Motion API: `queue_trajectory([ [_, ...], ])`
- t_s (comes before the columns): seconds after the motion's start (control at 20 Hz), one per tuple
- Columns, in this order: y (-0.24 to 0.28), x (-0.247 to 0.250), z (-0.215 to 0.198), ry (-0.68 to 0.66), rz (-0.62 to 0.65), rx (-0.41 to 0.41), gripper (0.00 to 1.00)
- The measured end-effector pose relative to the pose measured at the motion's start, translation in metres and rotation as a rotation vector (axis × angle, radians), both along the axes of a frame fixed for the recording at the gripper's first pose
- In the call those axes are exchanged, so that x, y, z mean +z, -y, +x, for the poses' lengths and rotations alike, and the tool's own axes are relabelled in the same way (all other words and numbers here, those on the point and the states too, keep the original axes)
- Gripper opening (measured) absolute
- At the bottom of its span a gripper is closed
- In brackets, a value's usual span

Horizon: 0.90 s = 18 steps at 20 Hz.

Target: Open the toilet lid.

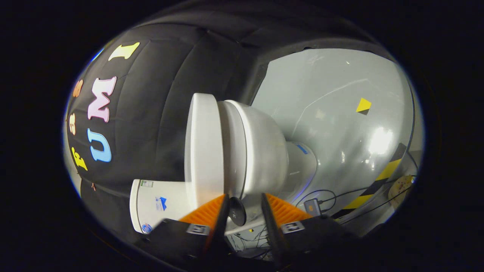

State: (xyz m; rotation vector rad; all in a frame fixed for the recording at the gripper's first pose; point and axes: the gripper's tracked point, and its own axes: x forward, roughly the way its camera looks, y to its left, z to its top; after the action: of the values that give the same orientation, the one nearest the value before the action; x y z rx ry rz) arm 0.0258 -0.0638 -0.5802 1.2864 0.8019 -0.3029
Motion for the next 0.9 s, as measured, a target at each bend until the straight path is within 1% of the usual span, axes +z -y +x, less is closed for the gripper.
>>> queue_trajectory([
  [0.05, -0.005, -0.003, -0.001, -0.002, -0.004, 0.013, 0.38],
  [0.25, -0.005, -0.002, 0.000, 0.003, 0.043, -0.019, 0.38],
  [0.45, -0.013, -0.001, -0.003, 0.000, 0.040, 0.019, 0.38],
  [0.5, -0.009, 0.001, -0.002, 0.005, 0.042, 0.013, 0.38],
  [0.55, -0.010, 0.004, 0.001, 0.021, 0.039, -0.020, 0.38],
  [0.6, -0.014, 0.002, 0.005, 0.012, 0.055, 0.000, 0.17],
  [0.7, -0.012, 0.002, 0.001, 0.018, 0.041, 0.017, 0.17],
  [0.8, 0.003, 0.016, -0.006, 0.021, 0.049, -0.004, 0.17],
  [0.85, -0.011, 0.010, 0.004, 0.029, 0.032, 0.017, 0.04],
  [0.9, -0.014, 0.010, 0.005, 0.027, 0.002, 0.049, 0.04],
])
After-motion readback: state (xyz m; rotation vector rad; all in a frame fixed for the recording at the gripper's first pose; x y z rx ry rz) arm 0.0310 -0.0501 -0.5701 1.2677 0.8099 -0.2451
